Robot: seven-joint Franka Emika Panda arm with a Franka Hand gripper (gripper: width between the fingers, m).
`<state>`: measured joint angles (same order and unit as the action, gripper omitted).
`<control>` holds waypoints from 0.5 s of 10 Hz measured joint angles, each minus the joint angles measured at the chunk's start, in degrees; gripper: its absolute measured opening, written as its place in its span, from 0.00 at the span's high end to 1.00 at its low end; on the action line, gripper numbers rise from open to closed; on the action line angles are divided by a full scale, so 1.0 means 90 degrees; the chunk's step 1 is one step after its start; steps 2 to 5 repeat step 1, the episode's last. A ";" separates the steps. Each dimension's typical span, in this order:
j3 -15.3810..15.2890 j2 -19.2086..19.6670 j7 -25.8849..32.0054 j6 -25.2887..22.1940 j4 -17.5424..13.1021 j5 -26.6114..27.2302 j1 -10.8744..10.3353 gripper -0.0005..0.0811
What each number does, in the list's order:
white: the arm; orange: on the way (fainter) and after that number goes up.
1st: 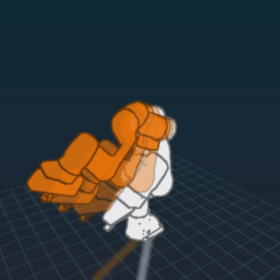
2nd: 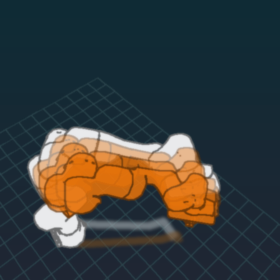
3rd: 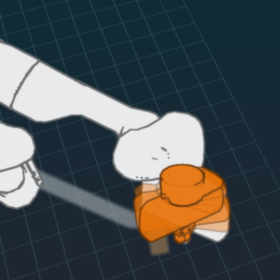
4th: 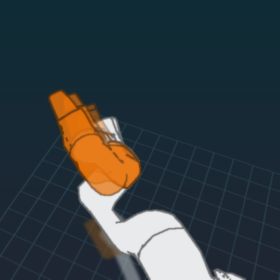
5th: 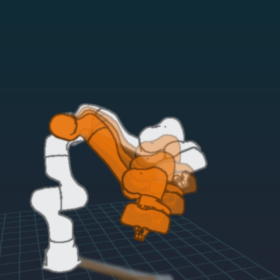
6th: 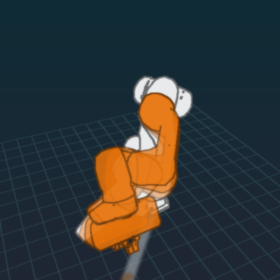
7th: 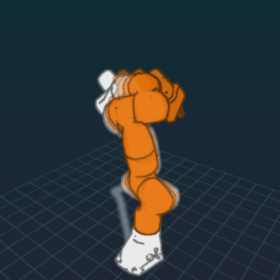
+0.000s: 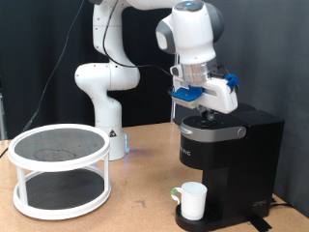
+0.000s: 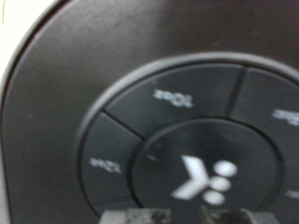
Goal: Make a cup of coffee with the keurig machine
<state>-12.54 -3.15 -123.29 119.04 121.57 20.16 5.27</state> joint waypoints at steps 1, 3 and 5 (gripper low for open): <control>0.0066 -0.0082 0.0123 -0.0483 -0.0044 0.0020 0.0012 0.99; 0.0066 -0.0082 0.0123 -0.0483 -0.0044 0.0020 0.0012 0.99; 0.0066 -0.0082 0.0123 -0.0483 -0.0044 0.0020 0.0012 0.99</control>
